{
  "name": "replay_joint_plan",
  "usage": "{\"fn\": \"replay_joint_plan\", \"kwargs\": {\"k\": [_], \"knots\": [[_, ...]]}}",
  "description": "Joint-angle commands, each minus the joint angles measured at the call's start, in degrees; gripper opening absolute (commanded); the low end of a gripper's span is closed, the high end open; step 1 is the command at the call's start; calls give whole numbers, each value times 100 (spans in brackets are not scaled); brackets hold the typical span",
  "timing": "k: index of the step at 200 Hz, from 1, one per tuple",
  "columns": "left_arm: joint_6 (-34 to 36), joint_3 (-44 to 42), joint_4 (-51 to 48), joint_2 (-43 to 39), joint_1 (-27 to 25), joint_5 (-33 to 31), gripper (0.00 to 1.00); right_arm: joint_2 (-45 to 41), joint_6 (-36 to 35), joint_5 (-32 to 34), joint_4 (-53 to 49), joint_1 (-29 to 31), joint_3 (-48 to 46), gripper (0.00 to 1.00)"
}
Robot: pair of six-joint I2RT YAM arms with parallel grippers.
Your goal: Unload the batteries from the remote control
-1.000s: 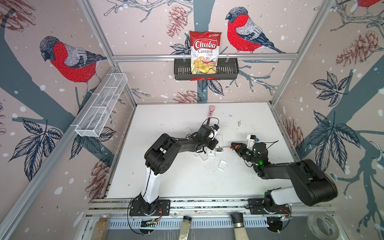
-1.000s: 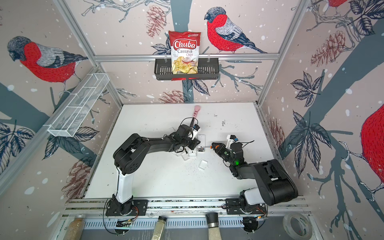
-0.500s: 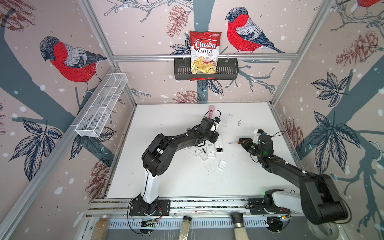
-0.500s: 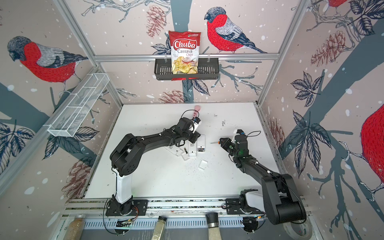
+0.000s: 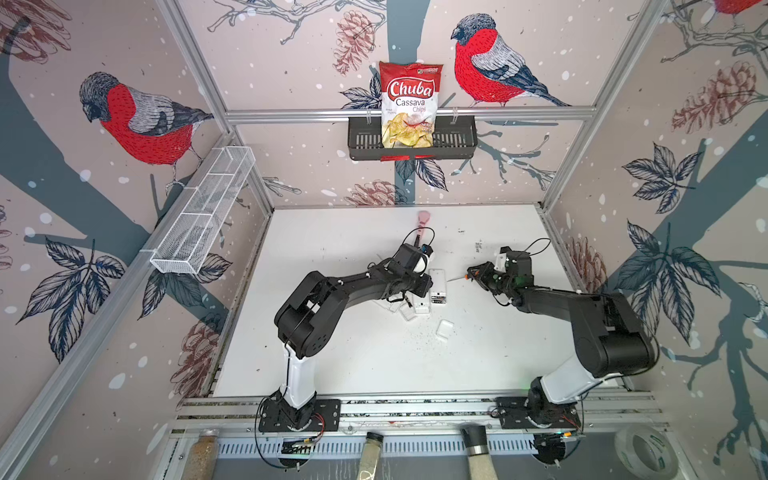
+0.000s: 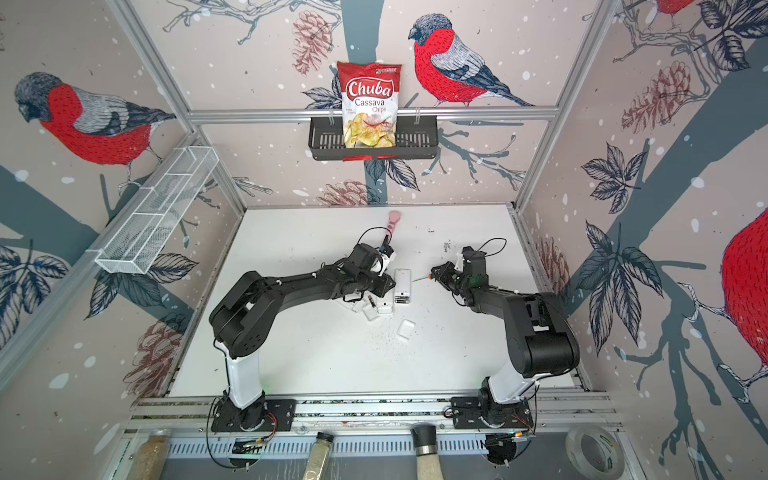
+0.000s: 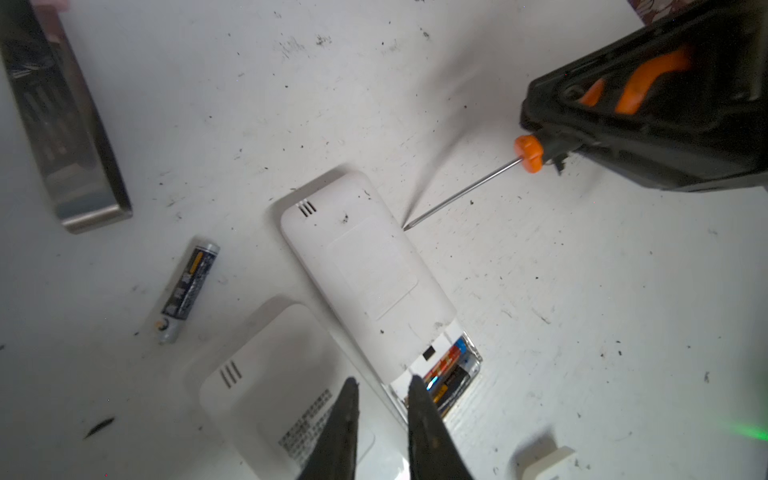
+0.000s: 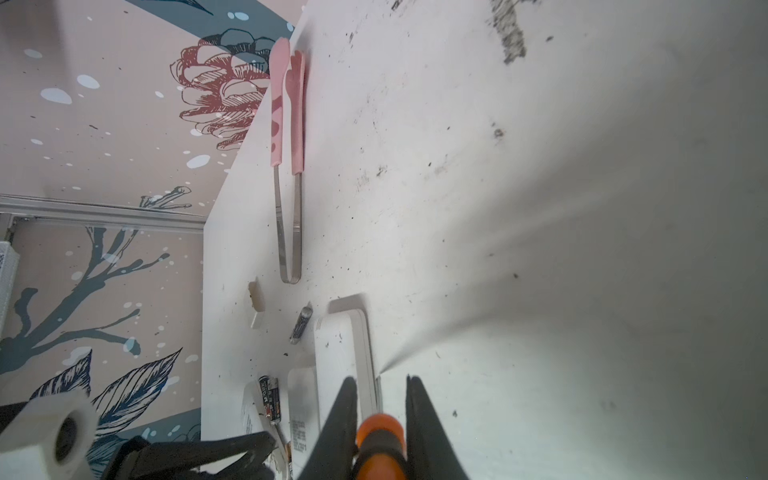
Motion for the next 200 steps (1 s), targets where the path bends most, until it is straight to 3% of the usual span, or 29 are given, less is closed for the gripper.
{"fn": "replay_joint_plan", "kwargs": {"k": [1,78,147,200], "knots": [[-60,-52,173,-154,10,-120,24,261,43,-364,397,73,147,0],[-117,-141,248,-176,72,-119,23,822,136,-601,673,353,596,0],[-84,449,198,398,155,-81,23,49,-559,298,-561,139,1045,0],[6,844,31,742,163,4,22,-638,-700,448,-949,128,749,0]]}}
